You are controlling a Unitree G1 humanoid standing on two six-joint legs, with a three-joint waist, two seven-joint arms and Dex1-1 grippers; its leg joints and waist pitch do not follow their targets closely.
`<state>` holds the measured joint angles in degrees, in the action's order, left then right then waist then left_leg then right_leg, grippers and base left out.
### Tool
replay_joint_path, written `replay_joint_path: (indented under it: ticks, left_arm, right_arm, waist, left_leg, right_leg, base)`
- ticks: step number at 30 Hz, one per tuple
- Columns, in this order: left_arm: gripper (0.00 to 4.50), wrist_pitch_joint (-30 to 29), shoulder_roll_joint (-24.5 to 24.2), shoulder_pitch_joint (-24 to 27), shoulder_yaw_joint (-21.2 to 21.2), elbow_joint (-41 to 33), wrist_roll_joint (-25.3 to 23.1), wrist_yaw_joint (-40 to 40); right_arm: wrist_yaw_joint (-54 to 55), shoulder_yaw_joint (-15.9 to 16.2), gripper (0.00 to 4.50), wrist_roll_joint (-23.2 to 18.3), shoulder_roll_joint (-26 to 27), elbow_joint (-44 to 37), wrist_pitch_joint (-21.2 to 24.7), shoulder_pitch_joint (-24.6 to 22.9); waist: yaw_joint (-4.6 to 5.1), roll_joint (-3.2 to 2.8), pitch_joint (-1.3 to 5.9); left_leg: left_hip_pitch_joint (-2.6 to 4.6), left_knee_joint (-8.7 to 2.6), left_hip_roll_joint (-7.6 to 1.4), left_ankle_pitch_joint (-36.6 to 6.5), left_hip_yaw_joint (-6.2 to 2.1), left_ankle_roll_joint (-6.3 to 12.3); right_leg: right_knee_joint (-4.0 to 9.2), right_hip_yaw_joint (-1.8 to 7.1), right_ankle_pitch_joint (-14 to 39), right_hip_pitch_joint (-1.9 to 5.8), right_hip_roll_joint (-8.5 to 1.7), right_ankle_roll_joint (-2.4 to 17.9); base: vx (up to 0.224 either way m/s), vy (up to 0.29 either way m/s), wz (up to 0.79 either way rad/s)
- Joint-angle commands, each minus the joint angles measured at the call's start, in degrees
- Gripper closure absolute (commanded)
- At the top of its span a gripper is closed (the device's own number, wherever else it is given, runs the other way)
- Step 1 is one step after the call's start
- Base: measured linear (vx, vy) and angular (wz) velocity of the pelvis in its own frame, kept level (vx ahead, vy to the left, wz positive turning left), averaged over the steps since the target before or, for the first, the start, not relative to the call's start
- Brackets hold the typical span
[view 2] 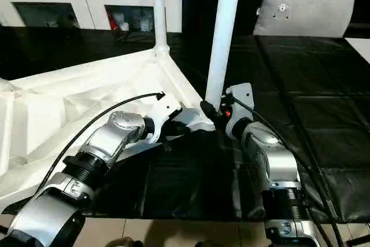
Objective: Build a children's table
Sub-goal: Rotate leg to tighten
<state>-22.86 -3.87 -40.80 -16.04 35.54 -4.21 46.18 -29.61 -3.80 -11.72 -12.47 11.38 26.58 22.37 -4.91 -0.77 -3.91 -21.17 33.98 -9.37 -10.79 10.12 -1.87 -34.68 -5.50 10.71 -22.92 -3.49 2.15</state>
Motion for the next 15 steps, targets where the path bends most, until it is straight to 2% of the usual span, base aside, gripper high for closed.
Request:
replay_joint_path:
  ticks: [1, 4, 6, 7, 8, 9, 12, 14, 15]
  left_arm:
    - [4.5, 3.4, 0.6, 0.0, -0.3, -1.5, 1.4, 1.5]
    - [4.5, 5.6, -0.8, 0.4, -1.3, -1.5, 1.0, 3.6]
    - [4.5, 8.9, -3.6, 0.8, -2.9, -1.2, 0.2, 7.7]
    - [4.5, 10.1, -4.5, 0.8, -3.3, -0.9, -0.2, 9.0]
    - [4.5, 11.3, -5.6, 0.7, -3.9, -0.5, -0.4, 10.7]
    - [4.5, 12.0, -6.2, 0.6, -4.1, -0.2, -0.5, 11.7]
    - [4.5, 15.3, -8.2, 0.3, -5.4, 0.2, -0.5, 15.7]
    - [4.5, 18.2, -9.9, 0.2, -6.5, 0.1, -0.4, 19.5]
    - [4.5, 20.0, -11.3, 0.2, -7.6, -0.3, -0.3, 22.9]
  right_arm:
    - [-4.0, 2.7, 1.51, -1.4, -0.6, -0.1, -0.6, -1.1]
    - [-7.4, 2.9, 1.23, -1.9, -2.8, 0.1, -2.5, -1.6]
    - [-14.0, 3.8, 1.06, -2.1, -7.0, -0.5, -5.2, -2.9]
    - [-16.4, 4.2, 0.96, -1.9, -8.5, -0.7, -6.1, -3.3]
    - [-19.6, 4.7, 0.88, -1.9, -10.4, -0.9, -6.8, -3.8]
    - [-21.5, 4.9, 0.8, -1.9, -11.5, -1.0, -7.1, -4.1]
    - [-28.4, 5.7, 0.8, -3.2, -15.2, -1.6, -7.8, -5.0]
    - [-33.4, 6.6, 0.8, -3.7, -17.8, -1.7, -9.6, -5.6]
    - [-36.4, 7.4, 0.95, -4.0, -19.3, -1.2, -11.0, -5.6]
  waist:
    - [-0.24, 1.14, 3.73]
    - [-0.35, 1.19, 3.53]
    - [-0.47, 1.18, 3.5]
    - [-0.51, 0.99, 3.58]
    - [-0.54, 1.26, 3.68]
    - [-0.64, 1.04, 3.64]
    - [-0.69, 1.36, 3.72]
    - [-0.95, 1.22, 3.75]
    - [-1.17, 1.15, 3.84]
  left_leg:
    - [0.1, -3.36, -3.63, -4.3, -1.48, 6.6]
    - [0.16, -3.43, -3.6, -5.7, -1.4, 6.45]
    - [0.2, -3.5, -3.67, -6.4, -1.46, 6.35]
    - [0.17, -3.52, -3.75, -6.4, -1.56, 6.35]
    - [0.22, -3.43, -3.75, -6.5, -1.49, 6.45]
    - [0.14, -3.45, -3.92, -6.3, -1.51, 6.8]
    - [0.1, -3.35, -3.84, -6.3, -1.46, 7.34]
    - [0.07, -3.29, -3.92, -5.9, -1.52, 7.57]
    - [0.19, -3.26, -4.13, -5.9, -1.49, 7.7]
  right_leg:
    - [4.93, 3.68, 11.2, 3.55, -5.96, 9.3]
    - [5.35, 3.63, 14.0, 3.54, -6.05, 8.6]
    - [5.57, 3.66, 16.0, 3.57, -6.09, 7.6]
    - [5.44, 3.63, 15.8, 3.59, -6.07, 7.6]
    - [5.42, 3.61, 15.2, 3.69, -5.95, 7.5]
    - [5.27, 3.66, 14.1, 3.7, -6.1, 7.9]
    - [5.29, 3.54, 14.1, 3.75, -6.14, 8.4]
    - [5.21, 3.43, 14.1, 3.67, -6.11, 8.6]
    - [5.1, 3.51, 13.7, 3.57, -6.16, 8.5]
  base:
    - [0.0, 0.0, 0.0]
    - [0.0, 0.0, 0.0]
    - [0.0, 0.0, 0.0]
    - [0.0, 0.0, 0.0]
    - [0.0, 0.0, 0.0]
    - [0.0, 0.0, 0.0]
    - [0.0, 0.0, 0.0]
    - [0.0, 0.0, 0.0]
    - [0.0, 0.0, 0.0]
